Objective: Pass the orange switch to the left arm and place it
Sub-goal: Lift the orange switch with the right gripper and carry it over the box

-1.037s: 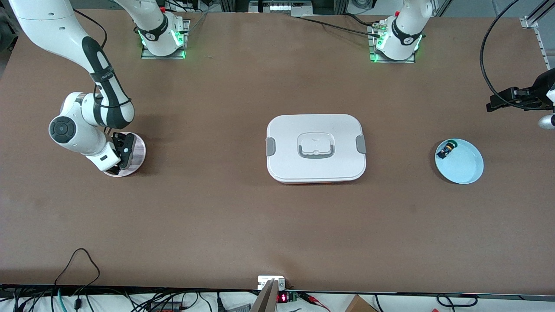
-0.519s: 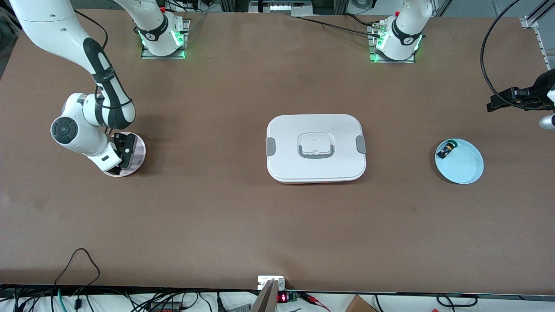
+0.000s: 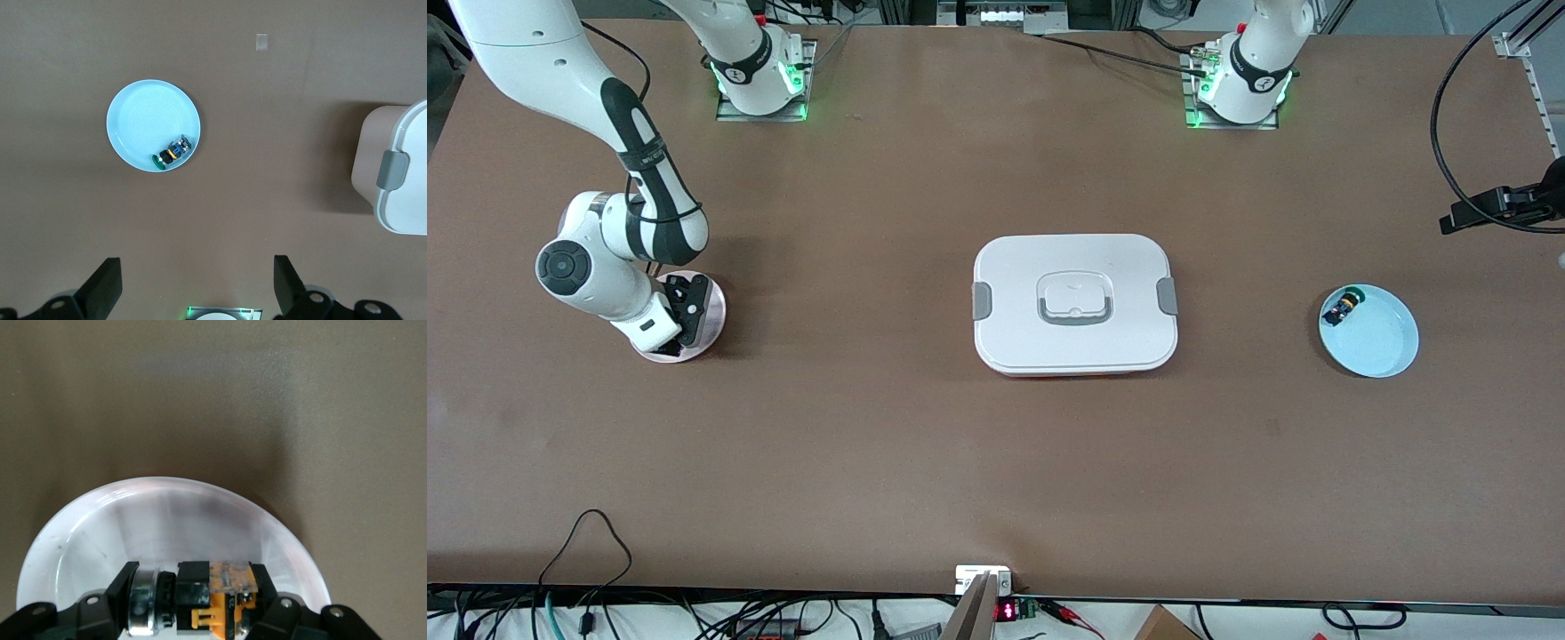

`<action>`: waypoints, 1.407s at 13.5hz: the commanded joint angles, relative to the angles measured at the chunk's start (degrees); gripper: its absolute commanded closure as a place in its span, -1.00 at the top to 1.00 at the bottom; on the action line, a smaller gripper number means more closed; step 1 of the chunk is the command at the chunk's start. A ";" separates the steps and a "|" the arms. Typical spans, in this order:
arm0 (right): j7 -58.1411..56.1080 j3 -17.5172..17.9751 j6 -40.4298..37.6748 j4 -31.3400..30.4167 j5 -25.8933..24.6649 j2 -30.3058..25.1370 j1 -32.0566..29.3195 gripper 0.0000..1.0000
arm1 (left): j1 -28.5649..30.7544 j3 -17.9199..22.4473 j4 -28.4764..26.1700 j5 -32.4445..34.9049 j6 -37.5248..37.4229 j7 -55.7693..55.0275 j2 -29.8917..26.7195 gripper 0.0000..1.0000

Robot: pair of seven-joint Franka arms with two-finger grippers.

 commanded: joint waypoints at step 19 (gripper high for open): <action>14.31 12.36 -34.31 27.86 56.00 -2.68 15.29 -0.86 | -0.23 -0.72 2.15 -1.24 -1.45 0.15 0.83 1.00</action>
